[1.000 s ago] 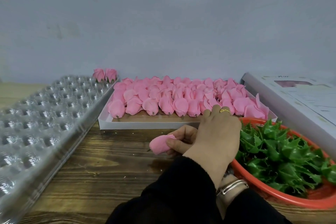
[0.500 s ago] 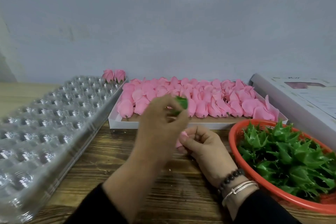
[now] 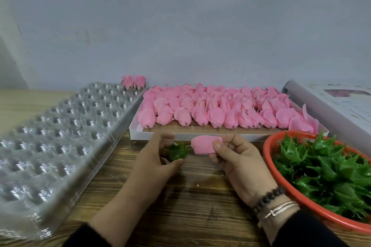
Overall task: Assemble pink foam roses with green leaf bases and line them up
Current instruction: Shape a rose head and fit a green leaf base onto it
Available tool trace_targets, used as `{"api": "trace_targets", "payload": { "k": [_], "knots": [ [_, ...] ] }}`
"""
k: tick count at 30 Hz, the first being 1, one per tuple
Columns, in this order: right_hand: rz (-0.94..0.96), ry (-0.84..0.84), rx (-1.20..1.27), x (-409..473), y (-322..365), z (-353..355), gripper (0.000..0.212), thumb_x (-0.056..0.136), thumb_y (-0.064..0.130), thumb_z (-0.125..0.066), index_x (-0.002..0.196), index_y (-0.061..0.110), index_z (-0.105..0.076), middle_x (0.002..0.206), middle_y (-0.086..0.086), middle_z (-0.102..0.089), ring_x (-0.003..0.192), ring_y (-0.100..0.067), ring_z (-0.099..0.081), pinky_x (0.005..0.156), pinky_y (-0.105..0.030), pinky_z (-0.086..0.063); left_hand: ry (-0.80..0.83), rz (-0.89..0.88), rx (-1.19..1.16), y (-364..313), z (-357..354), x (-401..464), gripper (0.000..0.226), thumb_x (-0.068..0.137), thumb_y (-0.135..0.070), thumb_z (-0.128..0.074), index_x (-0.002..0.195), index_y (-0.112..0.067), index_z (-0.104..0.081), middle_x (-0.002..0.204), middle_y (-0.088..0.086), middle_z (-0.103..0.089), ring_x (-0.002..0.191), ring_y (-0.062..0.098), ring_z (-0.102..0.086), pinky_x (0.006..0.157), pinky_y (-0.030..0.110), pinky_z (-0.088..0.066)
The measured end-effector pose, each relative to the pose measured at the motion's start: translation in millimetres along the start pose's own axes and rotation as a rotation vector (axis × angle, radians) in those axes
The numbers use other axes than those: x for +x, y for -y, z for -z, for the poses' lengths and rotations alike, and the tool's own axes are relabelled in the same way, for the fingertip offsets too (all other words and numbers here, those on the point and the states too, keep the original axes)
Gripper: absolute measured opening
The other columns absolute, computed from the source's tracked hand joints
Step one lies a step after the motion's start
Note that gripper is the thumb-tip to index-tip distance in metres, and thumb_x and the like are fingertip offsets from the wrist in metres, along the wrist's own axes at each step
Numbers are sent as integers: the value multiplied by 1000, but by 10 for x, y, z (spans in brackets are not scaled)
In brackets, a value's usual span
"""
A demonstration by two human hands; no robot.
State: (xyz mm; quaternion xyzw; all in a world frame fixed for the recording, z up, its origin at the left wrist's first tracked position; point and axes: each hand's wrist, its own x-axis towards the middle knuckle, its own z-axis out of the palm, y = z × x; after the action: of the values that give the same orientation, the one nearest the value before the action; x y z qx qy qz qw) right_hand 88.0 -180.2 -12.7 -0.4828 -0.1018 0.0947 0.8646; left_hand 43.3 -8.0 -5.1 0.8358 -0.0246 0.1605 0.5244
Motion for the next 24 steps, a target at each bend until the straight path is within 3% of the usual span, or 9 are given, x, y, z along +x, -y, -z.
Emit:
{"api": "trace_targets", "payload": {
  "k": [4, 9, 14, 17, 20, 24],
  "knots": [
    [91, -3, -145, -18, -7, -42, 13, 60, 12, -67, 73, 8, -65, 65, -3, -66, 57, -11, -60, 58, -18, -52, 48, -24, 3, -10, -20, -9, 38, 73, 2, -72, 96, -27, -63, 85, -9, -68, 67, -8, -57, 65, 5, -40],
    [204, -27, -446, -49, 5, -98, 11, 73, 1, -70, 74, 11, -66, 64, -4, -67, 58, -11, -63, 60, -18, -52, 88, 8, -103, -19, -25, -2, 42, 75, 7, -69, 101, -25, -64, 96, 1, -71, 90, 12, -67, 81, 23, -52],
    [330, -44, -669, -75, -40, -155, 14, 75, 4, -71, 73, 16, -65, 68, -19, -64, 69, -39, -59, 70, -45, -51, 85, -6, -138, -36, -65, -10, 46, 72, 11, -69, 102, -24, -62, 107, 8, -67, 98, 16, -65, 93, 33, -49],
    [345, -28, -708, -85, -57, -167, 16, 75, 5, -71, 71, 19, -64, 71, -18, -64, 73, -40, -59, 73, -49, -49, 97, 5, -151, -23, -78, -2, 47, 73, 10, -69, 107, -21, -63, 106, 6, -68, 99, 16, -65, 95, 39, -48],
    [352, -13, -771, -94, -58, -182, 25, 75, 4, -71, 67, 26, -62, 73, -12, -64, 74, -33, -61, 72, -43, -50, 100, -3, -153, -9, -83, -14, 50, 74, 10, -68, 104, -30, -64, 102, -2, -71, 98, 14, -65, 91, 36, -50],
    [397, 10, -867, -109, -62, -212, 38, 74, -1, -71, 64, 33, -60, 72, 3, -61, 68, -5, -56, 63, -14, -43, 83, 51, -207, 29, -116, -23, 61, 73, 13, -66, 108, -36, -56, 101, -1, -67, 88, 11, -68, 75, 19, -51]
  ]
}}
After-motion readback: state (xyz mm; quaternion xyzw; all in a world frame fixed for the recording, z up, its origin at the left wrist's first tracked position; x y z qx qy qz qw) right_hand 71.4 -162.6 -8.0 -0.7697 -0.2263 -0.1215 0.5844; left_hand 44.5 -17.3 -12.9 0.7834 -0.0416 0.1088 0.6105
